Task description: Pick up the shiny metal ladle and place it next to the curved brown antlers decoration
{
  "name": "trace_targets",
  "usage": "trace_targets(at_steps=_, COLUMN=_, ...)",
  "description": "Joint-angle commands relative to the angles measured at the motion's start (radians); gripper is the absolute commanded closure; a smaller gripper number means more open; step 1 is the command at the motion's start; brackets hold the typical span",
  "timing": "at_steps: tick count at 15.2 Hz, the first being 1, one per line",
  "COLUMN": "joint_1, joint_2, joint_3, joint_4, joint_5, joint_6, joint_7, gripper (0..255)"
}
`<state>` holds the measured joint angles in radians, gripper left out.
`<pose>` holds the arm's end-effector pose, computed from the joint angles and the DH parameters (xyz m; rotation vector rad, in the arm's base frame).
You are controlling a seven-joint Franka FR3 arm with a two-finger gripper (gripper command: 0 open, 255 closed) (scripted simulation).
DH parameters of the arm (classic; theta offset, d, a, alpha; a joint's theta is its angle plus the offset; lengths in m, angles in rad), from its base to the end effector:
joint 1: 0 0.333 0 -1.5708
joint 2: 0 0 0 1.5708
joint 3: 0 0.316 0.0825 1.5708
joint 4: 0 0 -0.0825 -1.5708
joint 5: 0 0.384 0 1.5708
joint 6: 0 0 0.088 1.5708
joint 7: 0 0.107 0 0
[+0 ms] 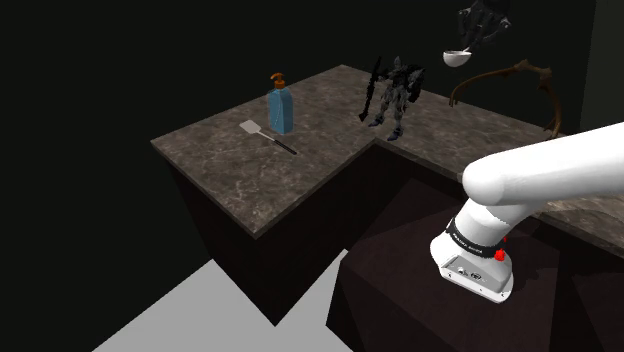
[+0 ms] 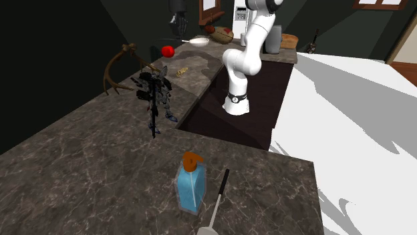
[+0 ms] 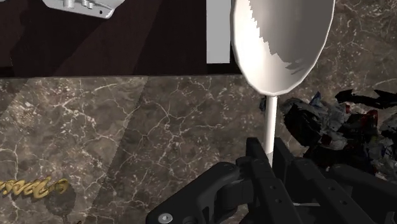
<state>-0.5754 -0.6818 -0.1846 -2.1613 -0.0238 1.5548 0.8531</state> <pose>0.2290 -0.2519 0.6423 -2.1451 2.1596 -0.0921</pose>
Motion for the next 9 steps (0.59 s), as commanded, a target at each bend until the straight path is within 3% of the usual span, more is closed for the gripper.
trace_targets(at_steps=1, joint_1=-0.013, joint_2=-0.012, joint_3=-0.036, joint_4=0.007, joint_5=-0.022, joint_6=-0.019, joint_7=-0.044, gripper=255)
trace_targets(at_steps=9, joint_1=-0.061, joint_2=-0.018, joint_3=-0.202, joint_4=0.047, joint_5=-0.118, joint_6=-0.057, joint_7=-0.234, gripper=255)
